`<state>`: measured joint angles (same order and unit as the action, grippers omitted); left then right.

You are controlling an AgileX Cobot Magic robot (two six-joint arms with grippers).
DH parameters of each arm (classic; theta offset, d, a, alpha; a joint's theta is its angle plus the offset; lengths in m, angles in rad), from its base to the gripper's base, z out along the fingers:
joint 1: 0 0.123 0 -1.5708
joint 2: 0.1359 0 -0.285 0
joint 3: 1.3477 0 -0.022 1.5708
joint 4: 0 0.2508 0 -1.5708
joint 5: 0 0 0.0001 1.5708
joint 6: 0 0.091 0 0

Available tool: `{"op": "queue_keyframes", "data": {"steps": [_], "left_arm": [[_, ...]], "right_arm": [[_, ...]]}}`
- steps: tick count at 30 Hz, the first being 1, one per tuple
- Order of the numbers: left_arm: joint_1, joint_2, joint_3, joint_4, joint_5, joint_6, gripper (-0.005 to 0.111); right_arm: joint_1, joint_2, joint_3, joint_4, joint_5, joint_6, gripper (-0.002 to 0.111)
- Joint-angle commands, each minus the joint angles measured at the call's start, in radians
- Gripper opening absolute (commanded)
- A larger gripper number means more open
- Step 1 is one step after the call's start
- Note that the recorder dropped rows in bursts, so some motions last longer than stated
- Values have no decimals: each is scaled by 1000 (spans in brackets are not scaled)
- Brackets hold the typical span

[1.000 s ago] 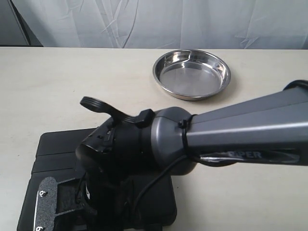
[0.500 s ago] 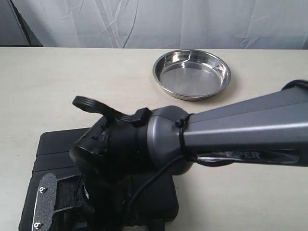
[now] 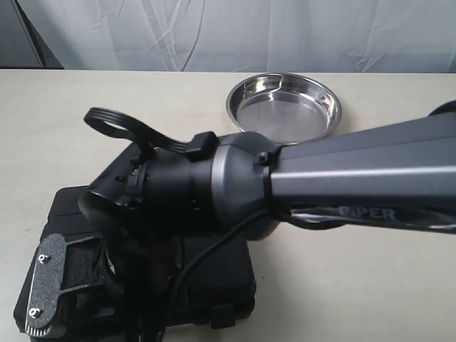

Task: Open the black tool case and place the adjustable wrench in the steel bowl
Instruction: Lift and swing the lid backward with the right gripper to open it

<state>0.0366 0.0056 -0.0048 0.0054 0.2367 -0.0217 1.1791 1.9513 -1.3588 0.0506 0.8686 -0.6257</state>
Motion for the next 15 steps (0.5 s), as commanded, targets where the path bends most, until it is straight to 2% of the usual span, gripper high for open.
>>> {"op": "queue_keyframes", "data": {"steps": [1, 15], "left_arm": [[3, -6, 5, 1, 1, 1, 0], [3, -6, 5, 1, 1, 1, 0]], "right_arm": [[-3, -34, -16, -120, -28, 56, -1], [-3, -87, -25, -207, -58, 105, -1]]}}
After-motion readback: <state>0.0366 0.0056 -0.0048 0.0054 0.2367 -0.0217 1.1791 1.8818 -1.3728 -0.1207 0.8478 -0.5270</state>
